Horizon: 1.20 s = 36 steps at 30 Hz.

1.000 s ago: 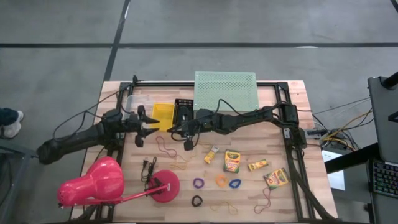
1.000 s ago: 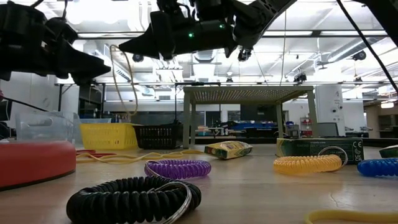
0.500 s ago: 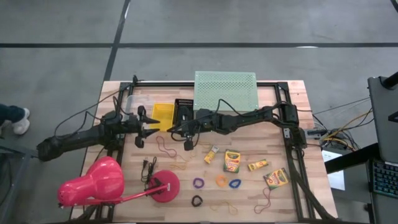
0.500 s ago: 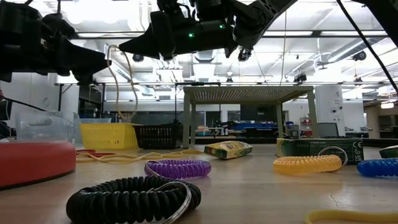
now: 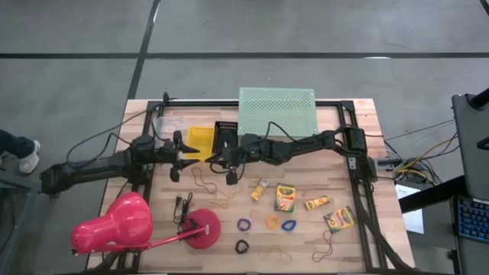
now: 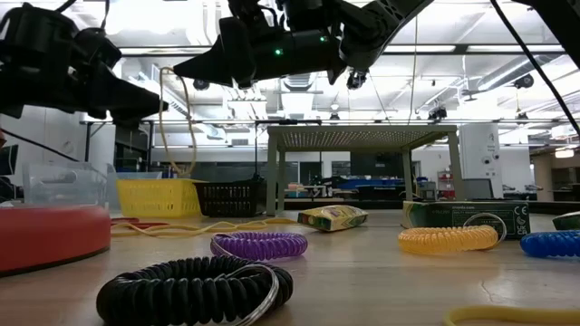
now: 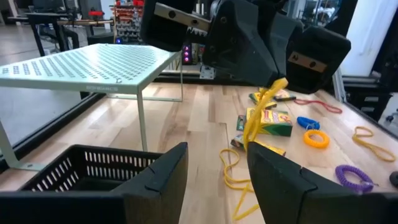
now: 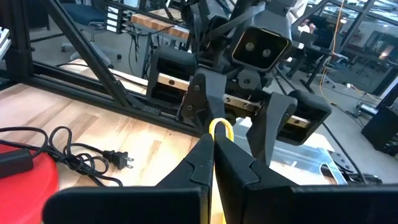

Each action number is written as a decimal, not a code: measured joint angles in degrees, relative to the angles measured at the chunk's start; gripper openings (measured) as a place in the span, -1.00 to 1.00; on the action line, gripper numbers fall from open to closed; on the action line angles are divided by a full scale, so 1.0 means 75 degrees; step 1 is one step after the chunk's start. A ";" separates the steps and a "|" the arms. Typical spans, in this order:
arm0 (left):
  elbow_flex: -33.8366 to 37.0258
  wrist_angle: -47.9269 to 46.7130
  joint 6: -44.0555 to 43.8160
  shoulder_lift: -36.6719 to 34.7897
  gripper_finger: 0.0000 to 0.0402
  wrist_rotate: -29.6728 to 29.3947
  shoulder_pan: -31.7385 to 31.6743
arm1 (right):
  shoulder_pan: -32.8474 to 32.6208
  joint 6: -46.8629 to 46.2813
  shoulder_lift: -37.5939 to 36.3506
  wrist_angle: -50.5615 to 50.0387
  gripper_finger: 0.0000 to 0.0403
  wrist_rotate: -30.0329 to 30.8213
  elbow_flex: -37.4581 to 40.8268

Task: Pick & Place Office Desk Supplies
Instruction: Put the yellow rubber band into the transparent bin

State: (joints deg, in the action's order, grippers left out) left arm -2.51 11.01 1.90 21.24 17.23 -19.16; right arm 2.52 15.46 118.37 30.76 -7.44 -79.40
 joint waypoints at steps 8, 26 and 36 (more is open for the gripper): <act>-0.0066 0.0623 0.0156 0.0646 -0.14 0.0102 0.0000 | 0.0001 0.0000 0.0000 -0.0009 -0.96 0.0000 0.0000; -0.0072 0.1244 0.0165 0.1004 -0.37 0.0478 0.0000 | 0.0000 0.0000 0.0000 -0.0023 -0.96 -0.0002 0.0003; -0.0072 0.1241 0.0141 0.1001 -0.96 0.0478 0.0000 | -0.0003 0.0001 0.0000 -0.0067 -0.96 -0.0003 0.0003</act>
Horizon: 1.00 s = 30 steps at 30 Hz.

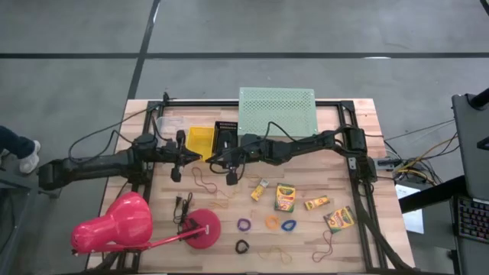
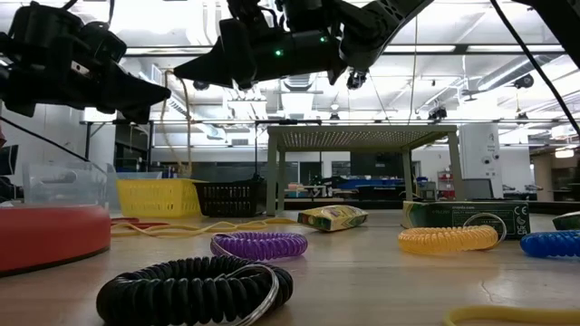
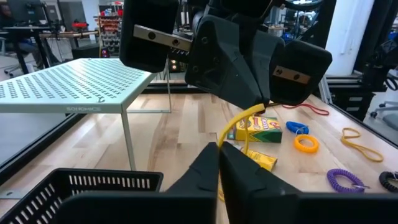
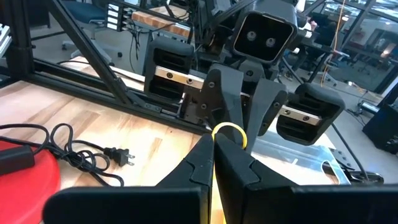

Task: Pick & Place Office Desk Supplies
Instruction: Put the yellow rubber band into the transparent bin

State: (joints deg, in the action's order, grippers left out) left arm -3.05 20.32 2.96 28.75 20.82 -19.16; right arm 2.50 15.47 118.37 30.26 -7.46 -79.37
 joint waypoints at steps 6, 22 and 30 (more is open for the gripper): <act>0.0000 -0.0003 0.0000 0.0000 -0.97 -0.0011 -0.0002 | 0.0000 -0.0029 0.0000 0.0011 -0.96 0.0000 0.0003; -0.0003 -0.0017 0.0000 -0.0003 -0.97 -0.0032 -0.0003 | -0.0067 0.0942 0.0000 0.0027 -0.96 -0.0028 0.0003; 0.0000 -0.0128 0.0000 -0.0003 -0.97 -0.0032 -0.0006 | -0.0070 0.0961 0.0000 -0.0003 -0.96 -0.0032 0.0003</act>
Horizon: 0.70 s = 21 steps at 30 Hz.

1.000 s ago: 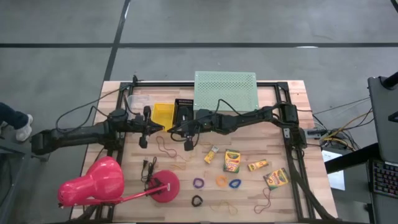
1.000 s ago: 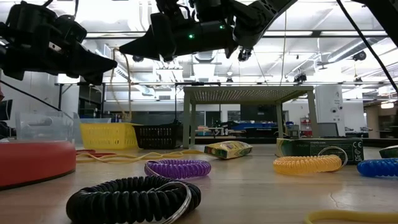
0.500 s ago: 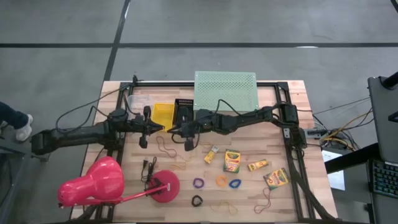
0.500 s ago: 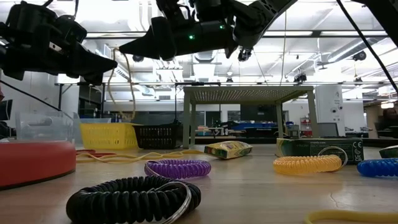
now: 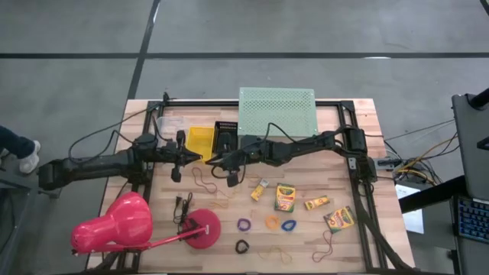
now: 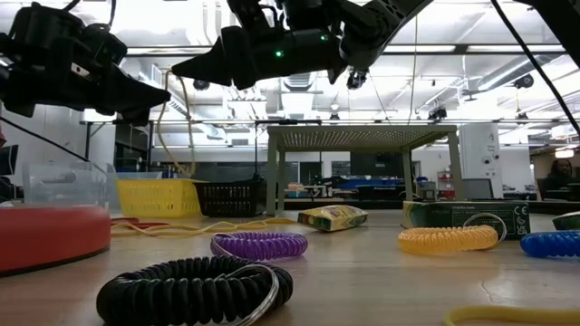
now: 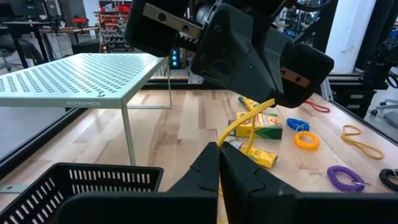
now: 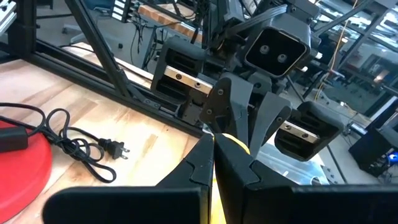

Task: Pick & Place Office Desk Supplies
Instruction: Put the yellow rubber band into the transparent bin

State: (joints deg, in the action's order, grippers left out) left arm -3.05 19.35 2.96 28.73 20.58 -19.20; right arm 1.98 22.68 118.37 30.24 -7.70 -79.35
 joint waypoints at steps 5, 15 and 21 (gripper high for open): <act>0.0000 0.0003 0.0000 0.0000 -0.97 0.0000 0.0000 | 0.0001 -0.0021 0.0000 0.0003 -0.96 0.0000 0.0003; 0.0009 0.0007 0.0000 0.0000 -0.97 0.0000 0.0000 | 0.0003 -0.1632 -0.0003 0.0020 -0.96 -0.0015 0.0003; 0.0009 0.0009 0.0003 0.0000 -0.97 0.0000 0.0000 | 0.0003 -0.1754 -0.0003 0.0013 -0.96 -0.0009 0.0003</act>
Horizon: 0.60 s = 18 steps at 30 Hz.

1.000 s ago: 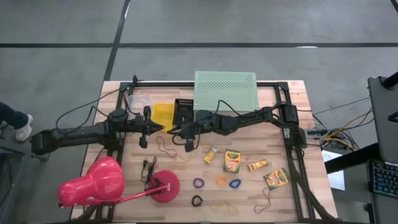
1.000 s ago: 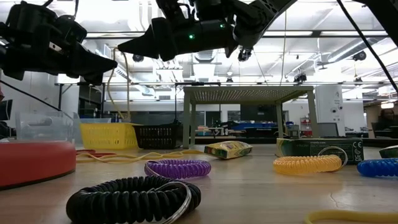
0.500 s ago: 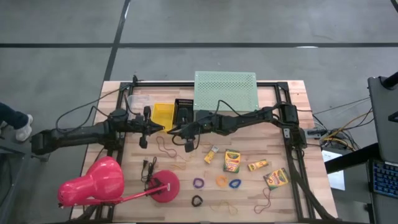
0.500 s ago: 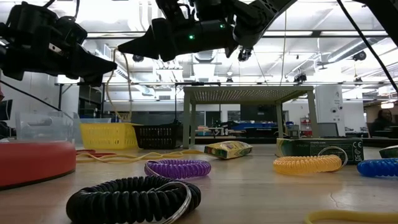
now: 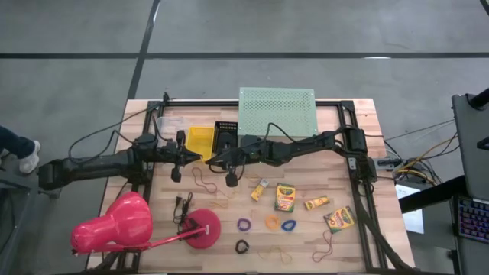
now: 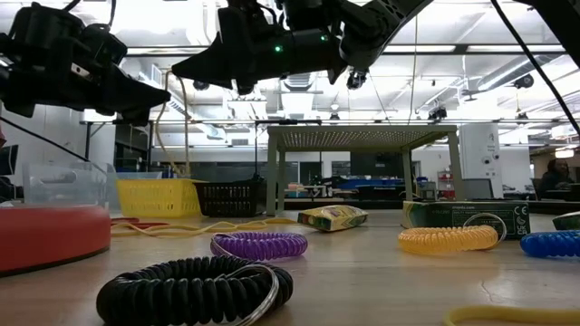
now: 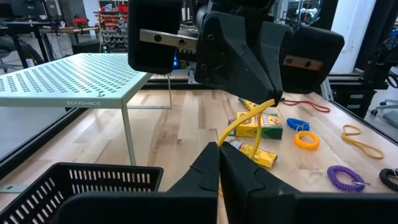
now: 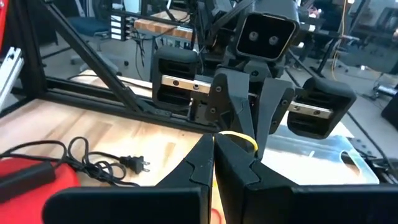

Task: Pick & Place Office Desk Supplies
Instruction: Put the yellow rubber band into the transparent bin

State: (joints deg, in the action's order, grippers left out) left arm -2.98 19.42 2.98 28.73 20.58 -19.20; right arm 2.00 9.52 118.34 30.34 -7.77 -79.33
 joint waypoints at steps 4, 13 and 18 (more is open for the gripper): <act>0.0000 0.0000 0.0000 0.0000 -0.97 0.0000 0.0000 | 0.0000 0.0184 0.0000 0.0034 -0.96 0.0003 0.0000; 0.0000 0.0000 0.0000 0.0000 -0.97 0.0000 0.0000 | 0.0000 -0.0360 0.0000 0.0063 -0.96 0.0035 0.0000; 0.0000 0.0000 0.0000 -0.0001 -0.97 0.0000 0.0000 | 0.0015 -0.1373 -0.0012 0.0083 -0.90 0.0042 0.0000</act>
State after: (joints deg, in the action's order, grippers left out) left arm -2.98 19.42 2.98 28.72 20.58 -19.20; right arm 2.11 -0.77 118.26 30.96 -7.46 -79.33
